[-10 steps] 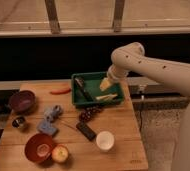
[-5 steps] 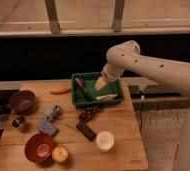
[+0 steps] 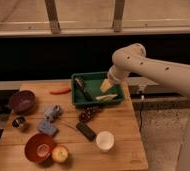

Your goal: Place brush in metal cup

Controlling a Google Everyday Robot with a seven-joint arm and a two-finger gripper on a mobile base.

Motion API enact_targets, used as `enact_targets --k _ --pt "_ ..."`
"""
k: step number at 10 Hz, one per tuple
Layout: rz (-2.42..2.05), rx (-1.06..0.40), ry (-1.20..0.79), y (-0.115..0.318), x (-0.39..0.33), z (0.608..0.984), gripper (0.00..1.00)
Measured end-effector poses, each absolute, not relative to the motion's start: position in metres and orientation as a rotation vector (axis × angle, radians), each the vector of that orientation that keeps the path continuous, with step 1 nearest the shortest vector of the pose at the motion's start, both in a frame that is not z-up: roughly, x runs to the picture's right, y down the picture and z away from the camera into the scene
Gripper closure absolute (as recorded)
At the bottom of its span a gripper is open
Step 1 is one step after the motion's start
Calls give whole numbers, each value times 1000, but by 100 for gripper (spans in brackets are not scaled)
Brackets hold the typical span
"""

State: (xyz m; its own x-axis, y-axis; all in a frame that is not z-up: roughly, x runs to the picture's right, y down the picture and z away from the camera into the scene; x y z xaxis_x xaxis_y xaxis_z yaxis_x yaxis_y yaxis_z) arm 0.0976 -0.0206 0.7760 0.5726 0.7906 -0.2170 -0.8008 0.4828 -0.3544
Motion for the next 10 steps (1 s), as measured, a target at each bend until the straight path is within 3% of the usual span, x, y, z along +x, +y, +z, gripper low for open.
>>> enact_targets --k 3,7,10 --pt "893 -449 -19 -29 72 790 32" --pt "793 -465 -110 -55 -14 820 32" --pt "794 -458 -105 -57 -9 822 32"
